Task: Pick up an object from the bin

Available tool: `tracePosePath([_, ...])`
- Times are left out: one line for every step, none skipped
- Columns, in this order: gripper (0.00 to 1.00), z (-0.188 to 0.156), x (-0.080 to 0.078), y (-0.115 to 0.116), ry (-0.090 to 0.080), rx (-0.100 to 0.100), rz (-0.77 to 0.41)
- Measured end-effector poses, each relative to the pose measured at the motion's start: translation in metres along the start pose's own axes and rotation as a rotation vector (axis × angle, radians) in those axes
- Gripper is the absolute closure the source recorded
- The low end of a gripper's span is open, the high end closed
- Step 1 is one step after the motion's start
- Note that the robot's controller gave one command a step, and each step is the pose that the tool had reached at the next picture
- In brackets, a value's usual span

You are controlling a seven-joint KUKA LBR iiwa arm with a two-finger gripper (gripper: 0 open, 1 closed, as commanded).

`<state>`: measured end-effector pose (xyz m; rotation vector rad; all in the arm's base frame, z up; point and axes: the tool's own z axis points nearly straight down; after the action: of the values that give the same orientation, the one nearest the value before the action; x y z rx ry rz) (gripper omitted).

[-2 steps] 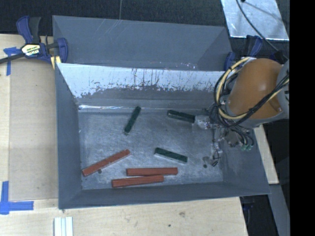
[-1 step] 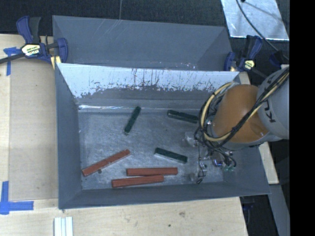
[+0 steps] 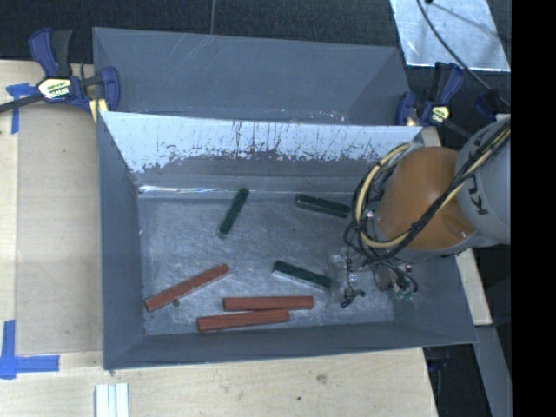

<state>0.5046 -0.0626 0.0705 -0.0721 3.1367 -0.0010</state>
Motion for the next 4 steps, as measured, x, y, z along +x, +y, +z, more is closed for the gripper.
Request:
tracePosePath([1.0,-0.109,-0.001,0.015,-0.007,0.001,-0.032])
tracePosePath([1.0,-0.099,0.002,-0.001,0.003,0.001,0.373])
tracePosePath([0.0,-0.099,0.002,-0.001,0.003,0.001,0.37])
tracePosePath([0.0,0.002,0.003,0.065,0.006,-0.001,0.155])
